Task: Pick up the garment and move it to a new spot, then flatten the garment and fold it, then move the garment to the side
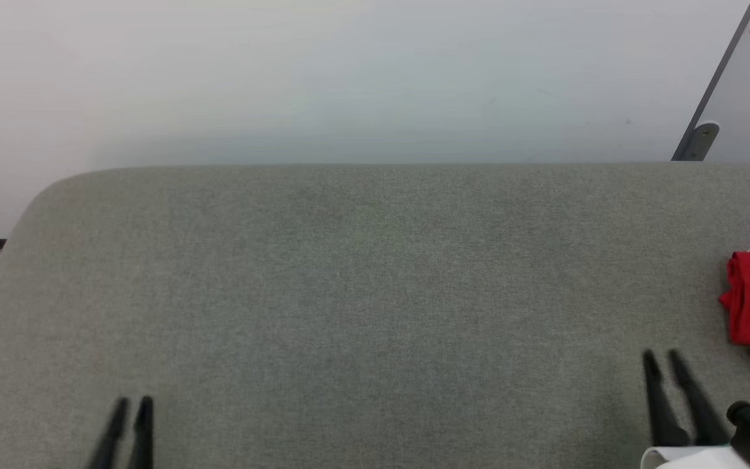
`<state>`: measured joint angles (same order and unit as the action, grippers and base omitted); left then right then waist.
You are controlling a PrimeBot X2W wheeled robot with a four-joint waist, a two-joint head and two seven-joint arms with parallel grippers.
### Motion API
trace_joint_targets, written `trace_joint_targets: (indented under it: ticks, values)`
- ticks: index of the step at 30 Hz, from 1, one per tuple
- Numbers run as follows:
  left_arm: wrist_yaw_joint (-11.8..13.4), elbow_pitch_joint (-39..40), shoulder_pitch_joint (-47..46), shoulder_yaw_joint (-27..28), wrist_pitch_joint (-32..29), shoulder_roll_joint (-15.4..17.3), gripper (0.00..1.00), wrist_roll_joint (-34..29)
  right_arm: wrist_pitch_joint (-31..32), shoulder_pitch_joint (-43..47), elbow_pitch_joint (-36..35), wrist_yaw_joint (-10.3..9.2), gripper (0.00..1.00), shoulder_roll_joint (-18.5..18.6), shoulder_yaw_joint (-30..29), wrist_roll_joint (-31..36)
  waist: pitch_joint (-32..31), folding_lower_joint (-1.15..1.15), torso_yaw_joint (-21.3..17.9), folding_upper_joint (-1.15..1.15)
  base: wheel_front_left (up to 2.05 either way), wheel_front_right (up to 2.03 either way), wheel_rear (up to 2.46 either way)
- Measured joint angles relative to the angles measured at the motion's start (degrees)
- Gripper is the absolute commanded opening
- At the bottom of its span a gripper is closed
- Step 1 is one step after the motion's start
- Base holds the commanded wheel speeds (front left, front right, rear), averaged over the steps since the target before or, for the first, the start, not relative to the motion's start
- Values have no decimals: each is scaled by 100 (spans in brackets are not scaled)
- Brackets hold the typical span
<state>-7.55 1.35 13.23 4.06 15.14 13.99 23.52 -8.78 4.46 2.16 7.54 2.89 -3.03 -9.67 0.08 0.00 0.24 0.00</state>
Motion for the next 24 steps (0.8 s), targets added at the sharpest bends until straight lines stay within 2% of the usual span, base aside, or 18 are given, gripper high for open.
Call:
trace_joint_targets:
  ticks: [5, 24]
  values:
    - [0, -208, 9, -66, -57, -154, 0, 155, 38, 90, 212, 0, 0, -10, 0, -167, 1, 0, -1, 0, 0, 0, 0]
    - [0, -559, -413, -59, -512, -326, 0, 1848, 334, -136, 448, 0, 0, 29, -3, -2224, 2, 0, -4, 0, 0, 0, 0]
